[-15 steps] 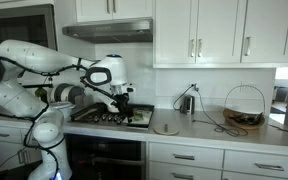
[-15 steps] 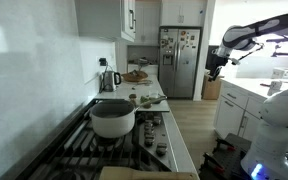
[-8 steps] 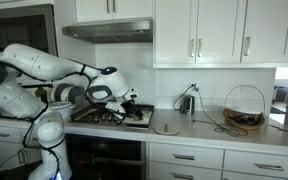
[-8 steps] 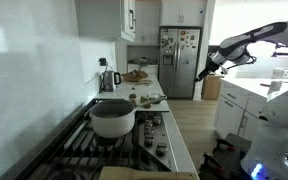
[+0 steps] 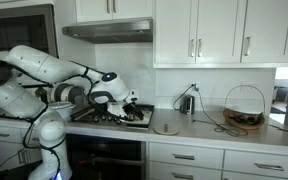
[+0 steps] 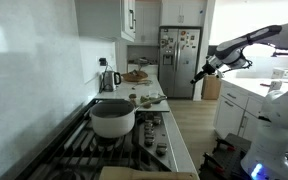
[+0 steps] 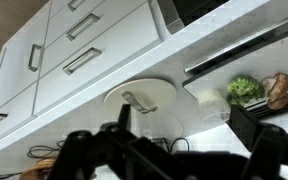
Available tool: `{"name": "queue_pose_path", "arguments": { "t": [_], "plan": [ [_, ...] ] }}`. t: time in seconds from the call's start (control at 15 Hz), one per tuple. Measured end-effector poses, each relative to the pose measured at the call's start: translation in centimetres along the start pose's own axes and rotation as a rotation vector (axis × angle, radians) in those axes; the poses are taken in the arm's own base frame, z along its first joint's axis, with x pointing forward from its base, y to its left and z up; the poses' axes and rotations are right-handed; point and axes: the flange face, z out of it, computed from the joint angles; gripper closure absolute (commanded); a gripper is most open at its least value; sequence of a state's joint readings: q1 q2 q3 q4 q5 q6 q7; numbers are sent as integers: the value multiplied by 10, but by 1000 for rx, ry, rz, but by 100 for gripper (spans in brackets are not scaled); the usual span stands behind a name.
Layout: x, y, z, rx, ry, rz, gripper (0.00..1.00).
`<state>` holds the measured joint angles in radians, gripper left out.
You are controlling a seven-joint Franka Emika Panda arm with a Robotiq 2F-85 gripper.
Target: Pour the contents of the cup into the pot
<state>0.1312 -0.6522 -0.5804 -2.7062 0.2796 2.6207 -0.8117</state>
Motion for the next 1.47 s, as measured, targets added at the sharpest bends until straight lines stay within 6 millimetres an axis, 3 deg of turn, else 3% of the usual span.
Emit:
{"name": "queue_pose_path", "arguments": {
  "t": [0.4, 0.87, 1.2, 1.47],
  "plan": [
    [6, -13, 7, -107, 102, -125, 0],
    [16, -51, 57, -81, 148, -405, 0],
    [11, -44, 91, -16, 112, -527, 0],
    [12, -34, 96, -9, 112, -532, 0]
  ]
}}
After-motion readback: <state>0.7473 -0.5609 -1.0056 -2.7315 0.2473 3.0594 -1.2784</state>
